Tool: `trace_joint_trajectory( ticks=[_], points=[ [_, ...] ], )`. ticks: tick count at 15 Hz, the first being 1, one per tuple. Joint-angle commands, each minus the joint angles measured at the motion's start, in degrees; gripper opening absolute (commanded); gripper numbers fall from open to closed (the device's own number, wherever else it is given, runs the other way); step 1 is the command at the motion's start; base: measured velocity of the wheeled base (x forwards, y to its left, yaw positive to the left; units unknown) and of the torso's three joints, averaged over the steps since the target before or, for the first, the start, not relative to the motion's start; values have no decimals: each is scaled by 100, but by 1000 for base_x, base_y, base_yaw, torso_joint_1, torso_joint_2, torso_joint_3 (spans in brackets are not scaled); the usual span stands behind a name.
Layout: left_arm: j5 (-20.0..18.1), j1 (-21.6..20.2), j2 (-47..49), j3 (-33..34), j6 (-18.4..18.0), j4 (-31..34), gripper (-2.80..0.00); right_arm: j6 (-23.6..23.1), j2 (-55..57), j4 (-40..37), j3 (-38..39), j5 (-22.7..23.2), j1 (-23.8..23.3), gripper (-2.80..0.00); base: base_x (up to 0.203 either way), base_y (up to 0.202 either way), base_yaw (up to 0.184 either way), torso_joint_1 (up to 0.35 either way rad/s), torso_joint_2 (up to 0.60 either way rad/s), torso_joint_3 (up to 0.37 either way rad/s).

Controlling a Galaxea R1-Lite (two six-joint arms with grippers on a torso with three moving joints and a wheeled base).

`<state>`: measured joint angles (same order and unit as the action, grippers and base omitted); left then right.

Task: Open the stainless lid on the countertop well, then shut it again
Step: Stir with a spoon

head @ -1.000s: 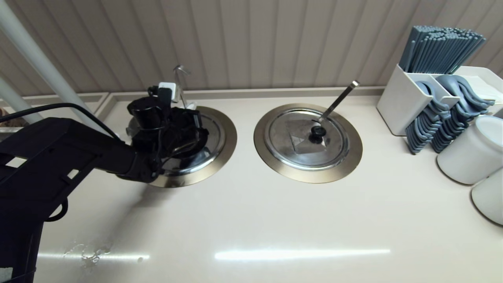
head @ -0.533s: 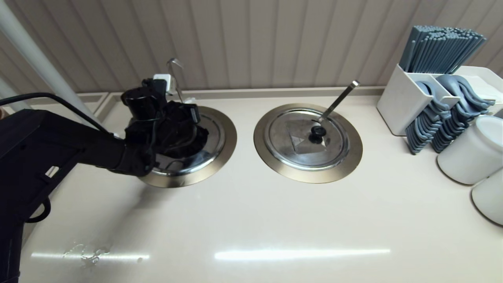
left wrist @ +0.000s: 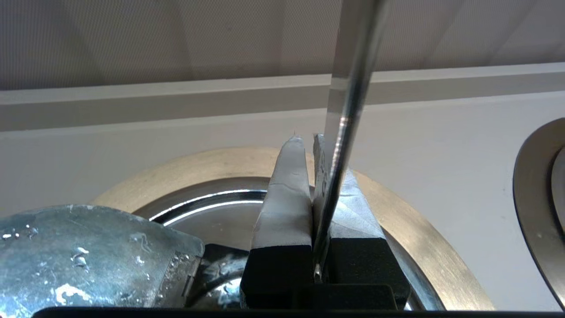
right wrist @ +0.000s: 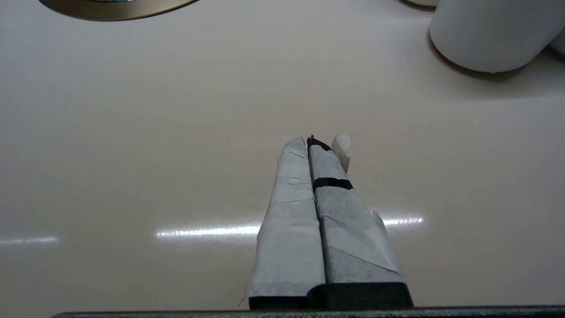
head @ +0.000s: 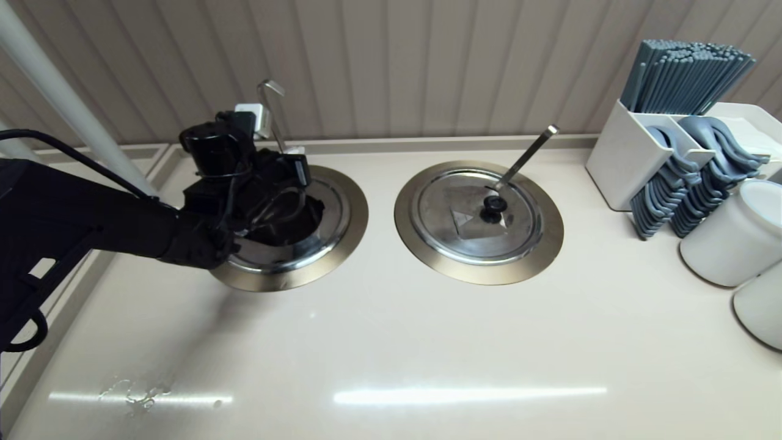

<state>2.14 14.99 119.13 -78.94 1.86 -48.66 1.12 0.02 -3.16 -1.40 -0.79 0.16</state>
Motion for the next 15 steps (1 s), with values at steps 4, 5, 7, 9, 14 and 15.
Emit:
trace_joint_trajectory(
  ticks=[4,5,7,9,14,15],
  points=[
    [-167,39,-267,135,42,225,-280,-7,-2,-1,0,0,2,-280,0,0,0,0,0,0],
    [-319,39,-337,181,50,339,-280,-7,-2,-1,0,0,2,-280,0,0,0,0,0,0],
    [-358,28,-356,251,13,411,-280,-7,-2,-1,0,0,2,-280,0,0,0,0,0,0],
    [-490,18,-508,331,-28,801,-280,-7,-2,-1,0,0,2,-280,0,0,0,0,0,0],
    [-606,-151,-570,345,-390,1244,-280,-7,-2,-1,0,9,2,-280,0,0,0,0,0,0],
    [-602,-192,-596,330,-490,1426,-280,-7,-2,-1,0,0,2,-280,0,0,0,0,0,0]
  ],
)
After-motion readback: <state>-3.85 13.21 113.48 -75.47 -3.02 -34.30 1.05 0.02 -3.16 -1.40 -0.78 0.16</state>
